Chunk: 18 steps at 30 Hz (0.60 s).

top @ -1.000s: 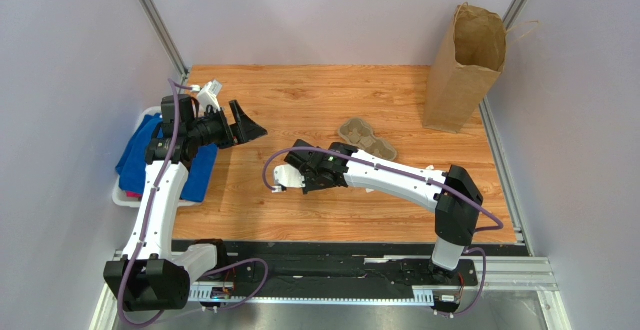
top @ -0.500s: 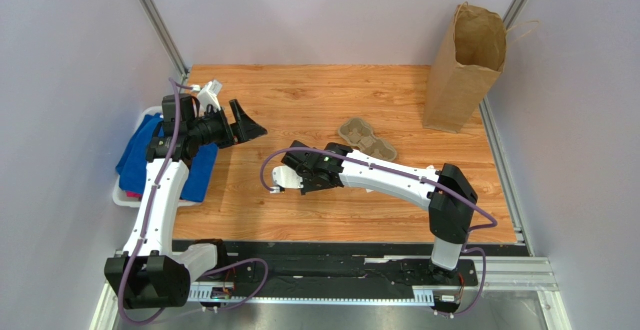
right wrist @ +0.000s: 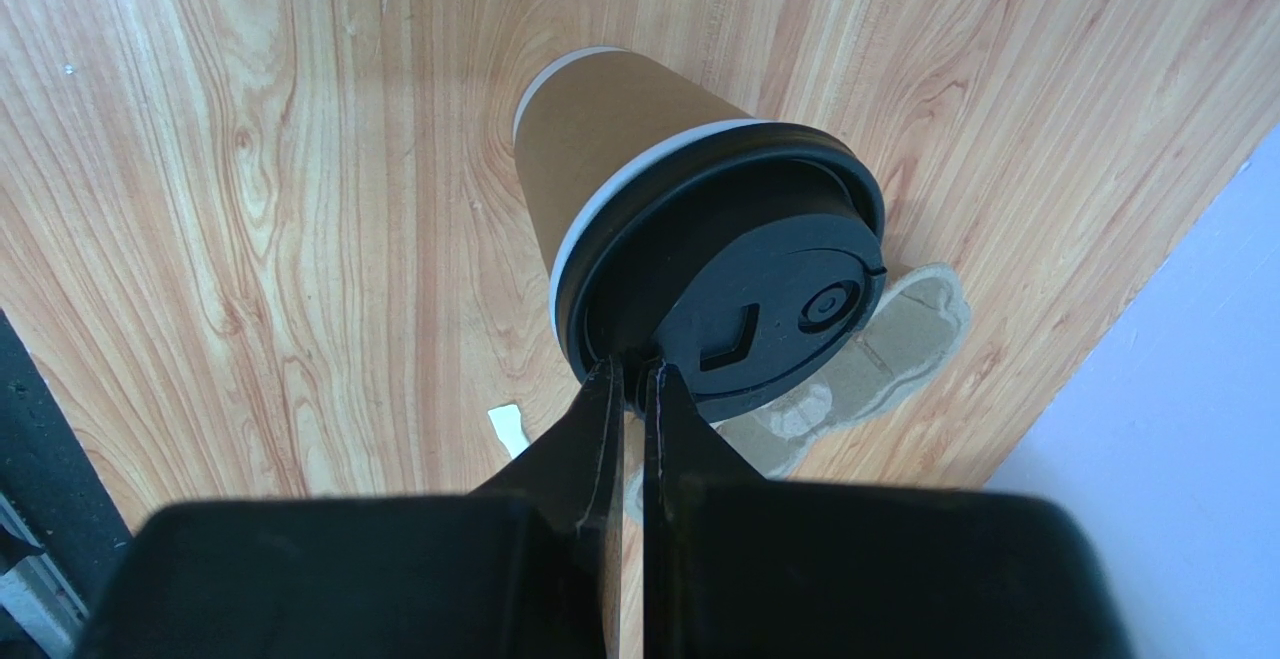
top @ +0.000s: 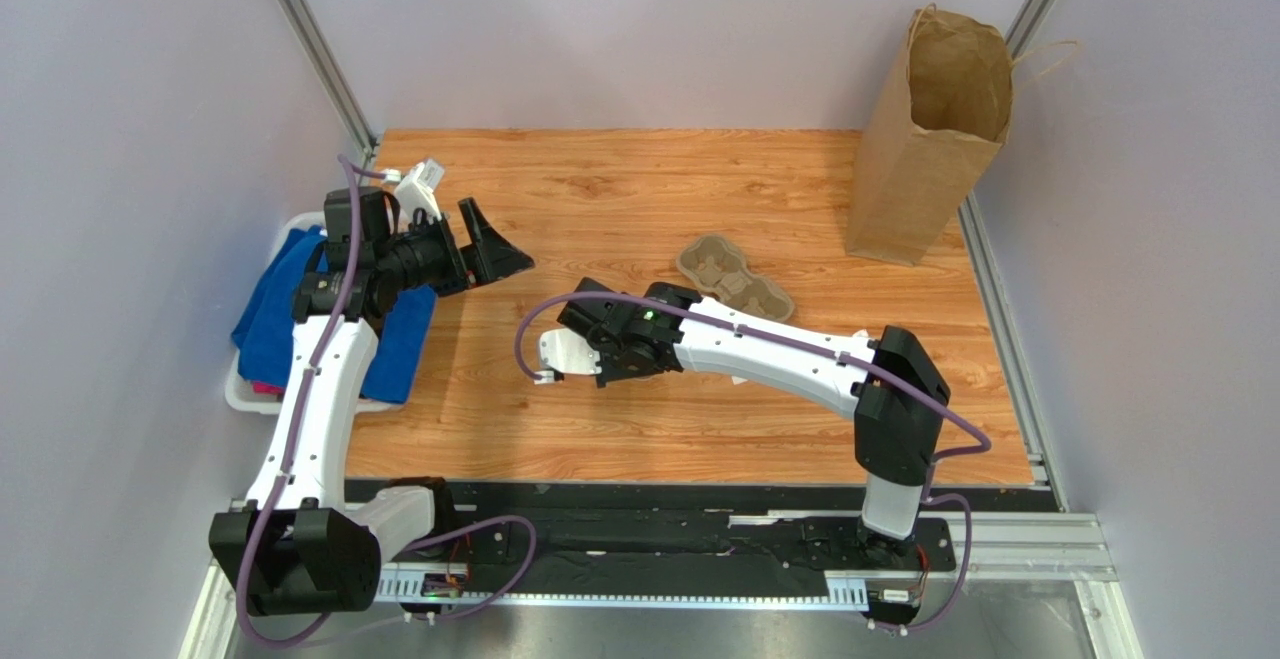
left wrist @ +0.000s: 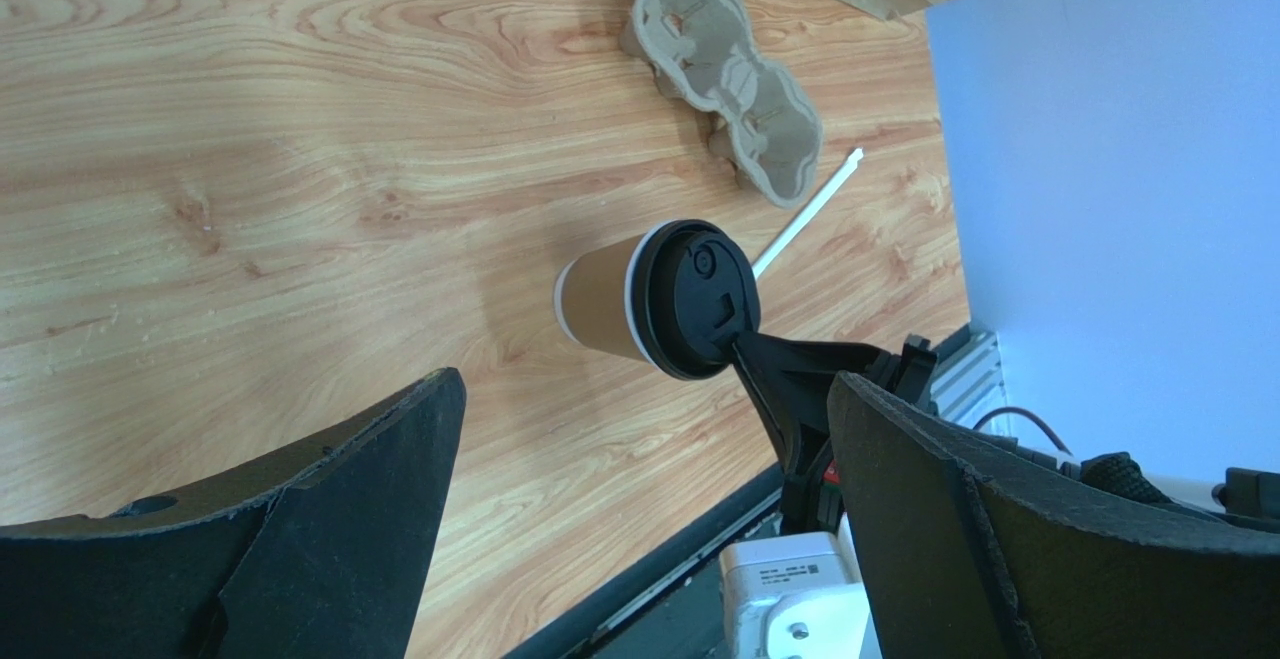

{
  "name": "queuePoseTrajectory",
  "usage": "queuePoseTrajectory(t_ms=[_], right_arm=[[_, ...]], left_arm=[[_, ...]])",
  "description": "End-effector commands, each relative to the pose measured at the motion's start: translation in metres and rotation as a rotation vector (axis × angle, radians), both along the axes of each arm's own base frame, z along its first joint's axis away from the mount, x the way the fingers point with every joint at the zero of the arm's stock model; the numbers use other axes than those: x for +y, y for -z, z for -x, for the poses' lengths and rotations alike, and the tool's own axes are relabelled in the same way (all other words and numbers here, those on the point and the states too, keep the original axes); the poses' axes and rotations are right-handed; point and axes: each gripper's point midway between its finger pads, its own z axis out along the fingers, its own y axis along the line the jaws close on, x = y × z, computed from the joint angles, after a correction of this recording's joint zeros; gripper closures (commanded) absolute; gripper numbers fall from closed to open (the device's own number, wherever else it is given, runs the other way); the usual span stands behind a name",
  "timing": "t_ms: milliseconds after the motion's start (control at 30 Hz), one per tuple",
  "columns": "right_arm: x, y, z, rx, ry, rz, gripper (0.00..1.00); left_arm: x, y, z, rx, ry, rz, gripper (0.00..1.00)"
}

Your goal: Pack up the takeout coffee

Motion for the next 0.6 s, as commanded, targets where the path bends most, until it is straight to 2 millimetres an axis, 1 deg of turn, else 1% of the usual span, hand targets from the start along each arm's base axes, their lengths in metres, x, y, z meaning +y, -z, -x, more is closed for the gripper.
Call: queuePoseTrajectory(t_ms=[0, 167, 267, 300, 400, 567], right_arm=[[0.0075, -0.0049, 0.0017, 0.006, -0.010, -0.012, 1.00], [0.0059, -0.0016, 0.0022, 0.010, -0.011, 0.000, 1.00], [0.0055, -0.0001, 0.0023, 0.015, -0.007, 0.002, 0.94], [0.0065, 0.0000, 0.0019, 0.014, -0.007, 0.001, 0.88], [0.0087, -0.0023, 0.0026, 0.016, -0.011, -0.010, 0.80], [0.0129, -0.0080, 0.0027, 0.015, -0.015, -0.029, 0.80]], left_arm=[[0.0021, -0.0162, -0.0043, -0.050, 0.001, -0.006, 0.01], [0.0017, -0.0149, -0.0046, -0.047, 0.003, -0.004, 0.01], [0.0021, -0.0148, -0.0051, -0.046, 0.000, -0.002, 0.01], [0.0017, -0.0149, -0.0044, -0.046, 0.003, 0.000, 0.01], [0.0022, -0.0144, -0.0045, -0.047, 0.001, -0.004, 0.01], [0.0021, -0.0152, -0.0041, -0.050, 0.001, -0.004, 0.01]])
